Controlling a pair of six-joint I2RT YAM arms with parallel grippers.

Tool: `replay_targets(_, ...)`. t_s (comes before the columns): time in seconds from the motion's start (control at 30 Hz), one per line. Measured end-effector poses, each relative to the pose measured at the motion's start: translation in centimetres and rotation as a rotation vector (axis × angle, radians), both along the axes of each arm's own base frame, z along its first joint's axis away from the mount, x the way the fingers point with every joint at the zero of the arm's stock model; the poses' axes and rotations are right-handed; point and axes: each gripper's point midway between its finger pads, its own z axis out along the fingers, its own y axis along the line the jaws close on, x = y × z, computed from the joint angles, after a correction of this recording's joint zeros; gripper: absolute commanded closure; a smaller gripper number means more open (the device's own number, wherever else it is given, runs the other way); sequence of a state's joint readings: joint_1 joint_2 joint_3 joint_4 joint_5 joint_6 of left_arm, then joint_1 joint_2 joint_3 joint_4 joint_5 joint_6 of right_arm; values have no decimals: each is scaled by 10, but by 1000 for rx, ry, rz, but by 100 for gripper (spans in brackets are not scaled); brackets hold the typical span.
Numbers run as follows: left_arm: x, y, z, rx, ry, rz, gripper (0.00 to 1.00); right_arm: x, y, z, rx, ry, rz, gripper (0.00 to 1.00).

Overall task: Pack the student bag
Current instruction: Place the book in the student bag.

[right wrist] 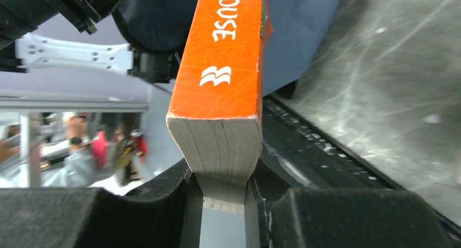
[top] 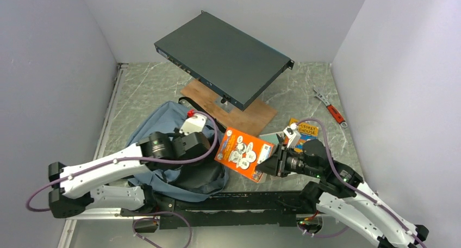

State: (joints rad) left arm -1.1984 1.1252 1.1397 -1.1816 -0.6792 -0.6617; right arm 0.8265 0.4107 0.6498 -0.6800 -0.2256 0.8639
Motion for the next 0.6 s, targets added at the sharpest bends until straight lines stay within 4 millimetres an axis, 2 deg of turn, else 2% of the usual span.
replay_targets(0.1,6,9,21,-55,-81,29,100,-8,21,-4,107,103,48,100)
replay_targets(0.23,12,11,36,-105,-146,17,100,-12,50,-6,233,243,122,100)
replay_targets(0.6,15,9,46,-145,-192,-29,100,3,101,-2,368,461,198,100)
